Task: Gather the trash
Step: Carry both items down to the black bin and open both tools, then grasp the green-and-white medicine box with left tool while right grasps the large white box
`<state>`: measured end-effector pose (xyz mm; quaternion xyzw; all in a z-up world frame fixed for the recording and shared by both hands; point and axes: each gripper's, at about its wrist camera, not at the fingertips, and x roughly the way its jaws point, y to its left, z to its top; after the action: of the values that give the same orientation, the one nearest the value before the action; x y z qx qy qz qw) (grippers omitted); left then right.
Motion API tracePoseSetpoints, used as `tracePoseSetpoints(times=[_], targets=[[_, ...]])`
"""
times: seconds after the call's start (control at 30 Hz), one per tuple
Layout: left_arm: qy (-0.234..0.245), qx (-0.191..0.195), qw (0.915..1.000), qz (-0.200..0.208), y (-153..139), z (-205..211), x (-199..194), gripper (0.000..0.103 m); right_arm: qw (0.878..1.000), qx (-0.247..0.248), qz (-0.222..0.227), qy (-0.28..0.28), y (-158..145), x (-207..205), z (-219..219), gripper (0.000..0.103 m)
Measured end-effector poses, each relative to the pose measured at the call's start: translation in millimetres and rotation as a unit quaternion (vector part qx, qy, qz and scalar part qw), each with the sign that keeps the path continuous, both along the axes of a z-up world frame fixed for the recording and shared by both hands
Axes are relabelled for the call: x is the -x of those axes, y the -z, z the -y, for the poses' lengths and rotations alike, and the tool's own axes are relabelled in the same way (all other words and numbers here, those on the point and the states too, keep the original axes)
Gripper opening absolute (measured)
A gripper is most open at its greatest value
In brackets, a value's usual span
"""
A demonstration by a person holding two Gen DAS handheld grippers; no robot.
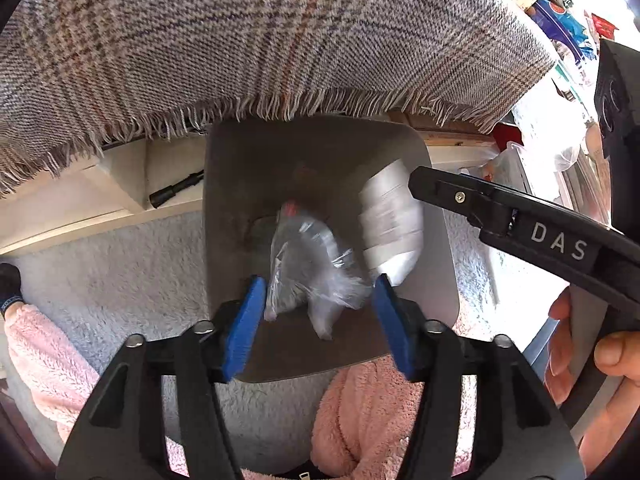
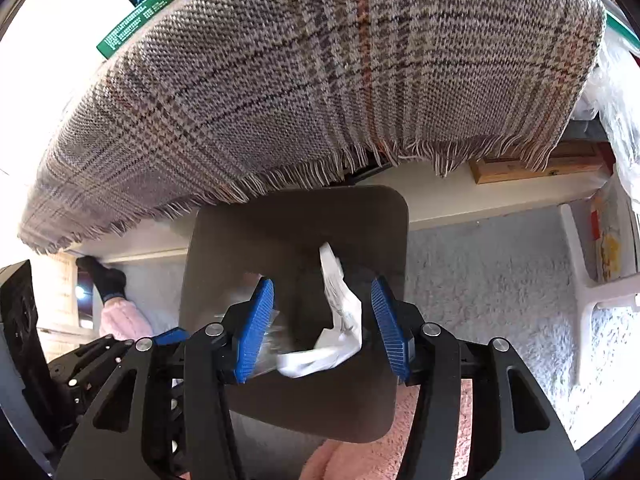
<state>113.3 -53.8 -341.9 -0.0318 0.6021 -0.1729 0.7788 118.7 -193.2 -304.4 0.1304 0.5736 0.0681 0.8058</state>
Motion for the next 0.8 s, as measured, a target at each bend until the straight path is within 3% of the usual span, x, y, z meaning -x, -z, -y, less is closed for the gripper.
tracePoseSetpoints(times=[0.07,0.13,0.27,0.33,0.53,0.8], targets=[[-0.003,-0.005,0.9999,0.009,-5,-3,2,0.077,1.000,0.002,0.004,0.004,-5,1,2,0.056],[-0.005,-0.012,0.9997,0.020,-12,-5,5,0.085,1.000,0.007,0.010,0.008,-11,3,5,0.065],[-0.010,-0.021,0.9987,0.044,-30,-10,12,0.095,0.998,0.029,0.043,0.020,-33,13,12,0.093],[-0.014,-0.020,0.9982,0.055,-39,-12,16,0.095,0.997,0.036,0.057,0.030,-43,19,17,0.100],[-0.041,-0.014,0.9950,0.089,-71,-27,28,0.095,0.996,0.030,0.067,0.049,-68,31,37,0.100],[-0.056,-0.005,0.9892,0.136,-118,-51,23,0.095,0.990,0.027,0.113,0.080,-116,22,51,0.100]])
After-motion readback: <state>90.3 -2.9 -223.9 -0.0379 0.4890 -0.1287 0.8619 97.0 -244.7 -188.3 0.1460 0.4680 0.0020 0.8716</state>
